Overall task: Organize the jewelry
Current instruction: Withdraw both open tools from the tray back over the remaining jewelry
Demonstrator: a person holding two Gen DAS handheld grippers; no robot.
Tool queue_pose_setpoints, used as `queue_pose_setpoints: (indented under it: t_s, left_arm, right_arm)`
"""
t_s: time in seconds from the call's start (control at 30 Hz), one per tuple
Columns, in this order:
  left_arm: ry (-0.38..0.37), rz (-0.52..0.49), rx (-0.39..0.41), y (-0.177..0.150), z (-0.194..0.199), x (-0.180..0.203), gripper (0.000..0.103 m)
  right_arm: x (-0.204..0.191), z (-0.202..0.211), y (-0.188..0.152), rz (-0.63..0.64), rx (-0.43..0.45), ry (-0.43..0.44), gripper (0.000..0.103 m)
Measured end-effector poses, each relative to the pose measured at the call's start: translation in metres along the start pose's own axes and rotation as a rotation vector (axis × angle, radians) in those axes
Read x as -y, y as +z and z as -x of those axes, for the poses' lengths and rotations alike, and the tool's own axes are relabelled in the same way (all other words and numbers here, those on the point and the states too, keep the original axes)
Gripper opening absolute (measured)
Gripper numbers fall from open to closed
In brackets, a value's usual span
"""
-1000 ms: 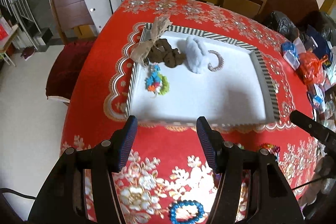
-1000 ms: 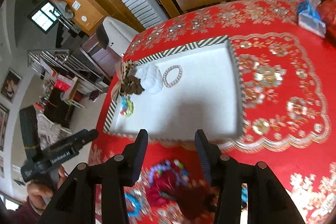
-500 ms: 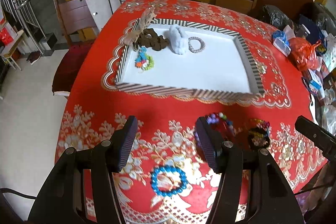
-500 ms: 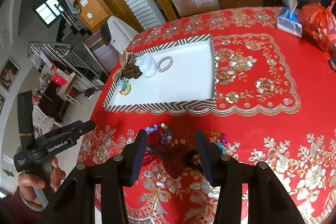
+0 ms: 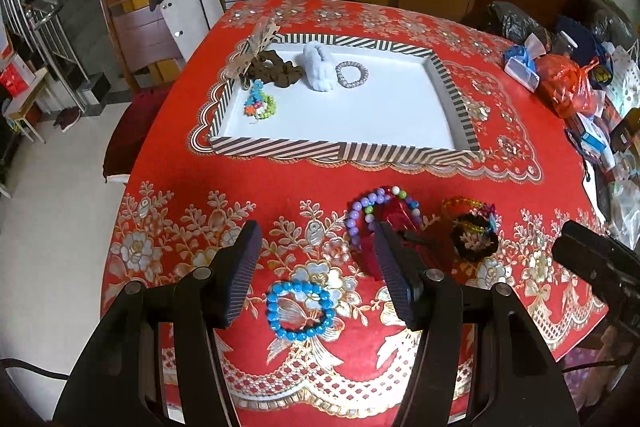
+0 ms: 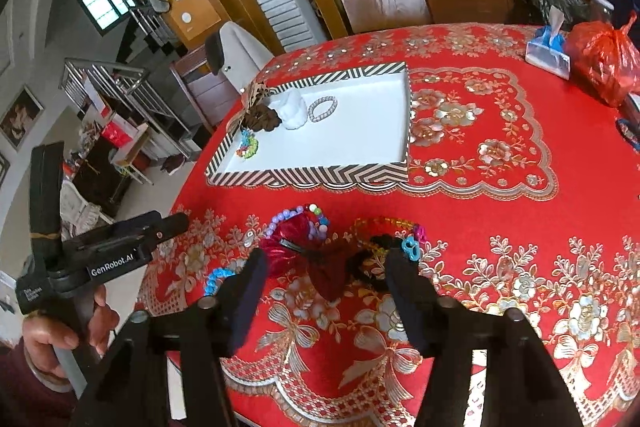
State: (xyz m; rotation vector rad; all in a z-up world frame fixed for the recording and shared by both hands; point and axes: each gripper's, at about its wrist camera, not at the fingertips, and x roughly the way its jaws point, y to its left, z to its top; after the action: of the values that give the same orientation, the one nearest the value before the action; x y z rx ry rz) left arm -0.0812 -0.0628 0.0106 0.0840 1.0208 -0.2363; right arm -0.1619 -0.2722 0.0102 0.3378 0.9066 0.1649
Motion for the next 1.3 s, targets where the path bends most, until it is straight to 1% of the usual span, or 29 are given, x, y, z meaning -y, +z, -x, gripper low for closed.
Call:
queue_pose_setpoints:
  t_s: [0.1,0.3,0.53,0.63,0.7,0.77,0.87,1.0,1.07,1.17,1.3]
  left_arm:
    - [0.002,-0.003,0.000,-0.003,0.001,0.002,0.058]
    - [0.001,-0.011,-0.002,-0.009,0.002,0.006,0.058]
    - [-0.009,-0.002,-0.013,-0.012,0.001,0.004,0.058]
    - [-0.026,0.020,-0.026,-0.012,0.000,-0.003,0.058]
    - [-0.034,0.038,-0.030,-0.012,0.000,-0.011,0.058]
    - [-0.026,0.056,-0.037,-0.013,-0.002,-0.020,0.058]
    - [-0.023,0.081,-0.064,-0.015,-0.008,-0.031,0.058]
    - [-0.031,0.112,-0.096,-0.020,-0.015,-0.041,0.058]
    - [-0.044,0.134,-0.116,-0.021,-0.019,-0.048,0.058]
    - [-0.060,0.172,-0.133,-0.021,-0.022,-0.057,0.058]
    - [-0.074,0.163,-0.155,-0.025,-0.026,-0.061,0.059]
  right_arm:
    - [-0.001,0.002,-0.003,0.005,-0.002,0.008,0.060]
    - [0.002,0.004,-0.008,-0.023,-0.021,0.020,0.060]
    - [0.002,0.006,-0.011,-0.038,-0.018,0.022,0.060]
    - [0.003,0.007,-0.014,-0.043,-0.015,0.043,0.060]
    - [0.003,0.005,-0.015,-0.036,-0.024,0.034,0.060]
    - [0.004,0.001,-0.019,-0.022,-0.042,0.019,0.060]
    - [0.004,-0.005,-0.025,0.002,-0.062,0.010,0.059]
    - [-0.001,-0.014,-0.030,0.042,-0.084,0.029,0.059]
    - [-0.005,-0.018,-0.030,0.064,-0.089,0.020,0.059]
    - [-0.009,-0.024,-0.030,0.068,-0.100,0.049,0.059]
    - [-0.014,-0.033,-0.029,0.082,-0.118,0.049,0.059]
